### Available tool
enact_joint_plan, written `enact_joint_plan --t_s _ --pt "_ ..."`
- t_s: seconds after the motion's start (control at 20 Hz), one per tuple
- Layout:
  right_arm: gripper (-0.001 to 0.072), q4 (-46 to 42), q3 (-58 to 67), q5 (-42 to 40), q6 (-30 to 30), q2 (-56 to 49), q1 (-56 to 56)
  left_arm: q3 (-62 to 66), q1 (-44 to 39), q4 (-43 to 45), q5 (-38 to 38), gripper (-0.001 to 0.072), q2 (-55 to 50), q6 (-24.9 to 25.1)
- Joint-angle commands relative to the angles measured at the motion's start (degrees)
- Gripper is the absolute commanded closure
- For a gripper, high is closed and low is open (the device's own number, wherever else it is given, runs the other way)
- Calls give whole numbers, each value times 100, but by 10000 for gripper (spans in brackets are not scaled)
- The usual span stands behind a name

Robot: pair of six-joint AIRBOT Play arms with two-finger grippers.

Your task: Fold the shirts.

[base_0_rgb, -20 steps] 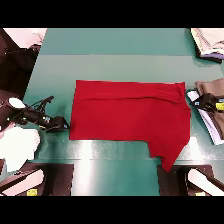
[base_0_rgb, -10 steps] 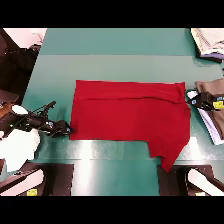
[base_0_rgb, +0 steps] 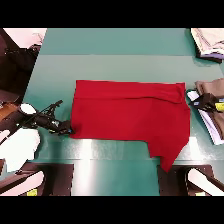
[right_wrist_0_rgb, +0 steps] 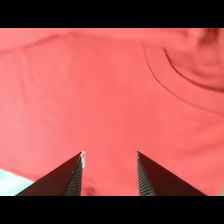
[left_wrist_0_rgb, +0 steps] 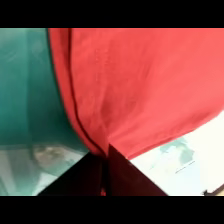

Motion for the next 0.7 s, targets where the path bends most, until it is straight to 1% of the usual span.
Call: enact_joint_plan --t_s 0.0,0.1,0.15,0.2,0.25,0.4,0.55,0.6,0.65 --pt "348 -813 -199 728 39 107 -415 400 -90 -114 -201 682 11 -98" --pt "346 -1534 -817 621 297 446 -737 625 -90 -149 -249 682 11 -85" --pt "328 -1639 -1182 564 299 621 -896 699 -90 -151 -240 682 11 -81" --pt "210 -1650 -1582 546 299 774 -1036 734 -90 -160 -219 682 11 -79" --pt "130 -1650 -1958 544 299 883 -1093 734 -90 -192 -179 682 11 -79" --pt "139 -1657 -2726 420 308 1060 -970 734 -90 -199 -39 682 11 -15" --pt "141 -1674 -3136 103 538 1270 -590 734 -90 -210 -35 681 11 26" --pt "167 -1668 -3222 -39 629 1327 -452 734 -90 -210 -33 682 11 26" --pt "209 -1652 -3285 -175 678 1364 -293 734 -90 -210 -33 681 11 28"
